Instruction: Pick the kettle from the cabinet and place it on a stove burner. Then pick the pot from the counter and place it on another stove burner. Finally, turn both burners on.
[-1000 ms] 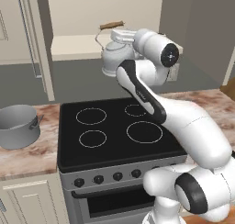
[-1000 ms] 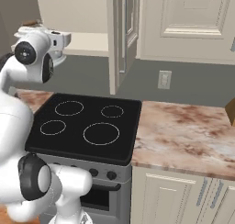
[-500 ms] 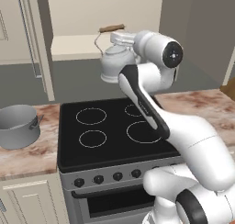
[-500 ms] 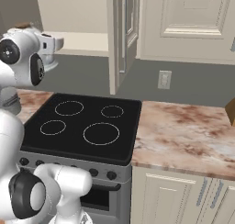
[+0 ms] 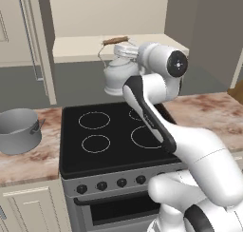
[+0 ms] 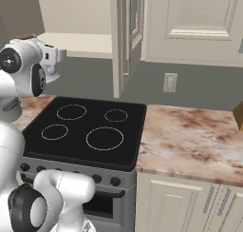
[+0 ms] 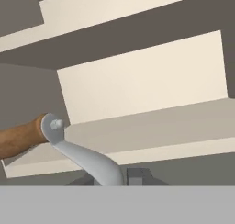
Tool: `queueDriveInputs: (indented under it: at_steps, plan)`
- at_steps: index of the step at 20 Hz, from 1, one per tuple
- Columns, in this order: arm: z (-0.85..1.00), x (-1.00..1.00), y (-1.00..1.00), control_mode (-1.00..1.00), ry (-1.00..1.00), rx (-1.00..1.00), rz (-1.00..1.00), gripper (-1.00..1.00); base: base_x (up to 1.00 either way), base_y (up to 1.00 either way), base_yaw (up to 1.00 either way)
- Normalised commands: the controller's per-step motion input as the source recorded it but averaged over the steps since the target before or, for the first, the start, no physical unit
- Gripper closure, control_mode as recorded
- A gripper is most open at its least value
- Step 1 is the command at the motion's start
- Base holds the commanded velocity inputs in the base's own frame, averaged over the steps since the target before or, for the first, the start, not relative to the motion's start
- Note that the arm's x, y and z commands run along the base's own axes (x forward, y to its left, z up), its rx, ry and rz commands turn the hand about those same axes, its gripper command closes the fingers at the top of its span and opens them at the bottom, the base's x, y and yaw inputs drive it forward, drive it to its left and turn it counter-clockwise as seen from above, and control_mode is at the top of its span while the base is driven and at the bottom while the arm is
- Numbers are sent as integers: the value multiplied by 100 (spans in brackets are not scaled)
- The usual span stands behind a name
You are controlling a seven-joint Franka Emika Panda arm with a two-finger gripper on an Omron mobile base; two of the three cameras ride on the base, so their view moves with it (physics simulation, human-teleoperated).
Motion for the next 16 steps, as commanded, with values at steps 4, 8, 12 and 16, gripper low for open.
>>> queueDriveInputs:
  at_steps: [4, 8, 12, 16]
  plan:
    - [-41, 3, 0, -100, -2, 1, 2, 100, 0, 0, 0]
    - [-40, 2, 0, -100, -1, 1, 3, 100, 0, 0, 0]
    - [-37, 8, 0, -100, 0, 1, 4, 100, 0, 0, 0]
    - [-32, 13, 0, -100, 0, 0, 5, 100, 0, 0, 0]
